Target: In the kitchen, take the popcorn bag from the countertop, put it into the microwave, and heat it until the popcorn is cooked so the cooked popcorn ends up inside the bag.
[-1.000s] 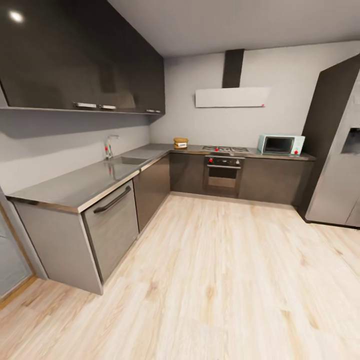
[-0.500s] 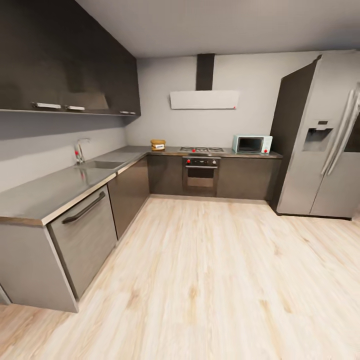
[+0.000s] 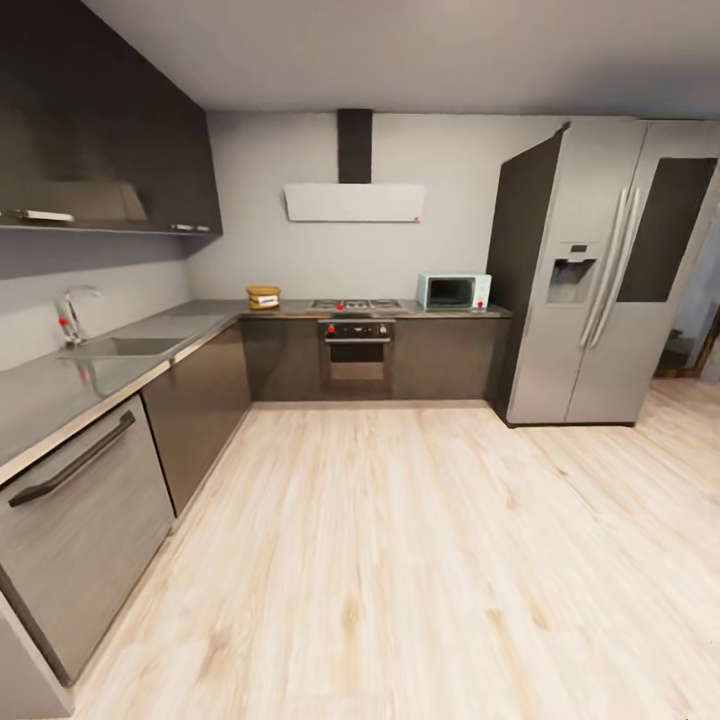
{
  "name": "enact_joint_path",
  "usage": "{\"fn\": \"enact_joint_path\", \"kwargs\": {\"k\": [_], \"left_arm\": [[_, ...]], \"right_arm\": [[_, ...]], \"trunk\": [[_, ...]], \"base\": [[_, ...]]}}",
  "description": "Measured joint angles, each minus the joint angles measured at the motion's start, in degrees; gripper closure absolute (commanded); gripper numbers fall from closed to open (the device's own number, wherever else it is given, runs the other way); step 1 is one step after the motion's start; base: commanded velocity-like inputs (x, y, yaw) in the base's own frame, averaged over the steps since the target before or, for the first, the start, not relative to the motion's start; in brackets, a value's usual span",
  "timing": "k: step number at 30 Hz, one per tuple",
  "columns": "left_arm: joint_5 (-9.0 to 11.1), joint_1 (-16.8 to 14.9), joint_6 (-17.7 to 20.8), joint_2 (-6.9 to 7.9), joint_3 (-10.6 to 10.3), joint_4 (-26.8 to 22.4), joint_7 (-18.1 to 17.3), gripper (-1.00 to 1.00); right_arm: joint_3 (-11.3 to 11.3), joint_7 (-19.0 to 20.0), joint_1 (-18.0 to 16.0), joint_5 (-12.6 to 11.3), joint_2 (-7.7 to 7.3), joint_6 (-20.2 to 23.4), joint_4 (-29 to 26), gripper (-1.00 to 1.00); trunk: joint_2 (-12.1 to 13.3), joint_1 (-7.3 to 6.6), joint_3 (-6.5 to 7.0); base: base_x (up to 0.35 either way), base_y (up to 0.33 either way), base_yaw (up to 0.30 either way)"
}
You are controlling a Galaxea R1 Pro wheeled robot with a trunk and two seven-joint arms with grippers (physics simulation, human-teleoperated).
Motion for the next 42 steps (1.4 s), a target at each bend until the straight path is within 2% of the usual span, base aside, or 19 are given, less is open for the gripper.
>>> {"fn": "enact_joint_path", "kwargs": {"k": [24,37,42], "left_arm": [[0.32,0.0,0.7,0.17,-0.04,0.0,0.0,-1.0],[0.41,0.0,0.69,0.19,0.03,0.01,0.08,-1.0],[0.47,0.0,0.69,0.25,0.03,0.01,0.08,-1.0]], "right_arm": [[0.0,0.0,0.0,0.0,-0.1,0.0,0.0,-1.0],[0.0,0.0,-0.02,0.0,-0.18,0.0,0.0,-1.0],[0.0,-0.18,-0.02,0.06,-0.24,0.08,0.0,-1.0]], "trunk": [[0.0,0.0,1.07],[0.0,0.0,1.65],[0.0,0.0,1.77]], "base": [[0.315,-0.001,-0.286],[0.315,-0.069,-0.279],[0.315,-0.077,-0.075]]}}
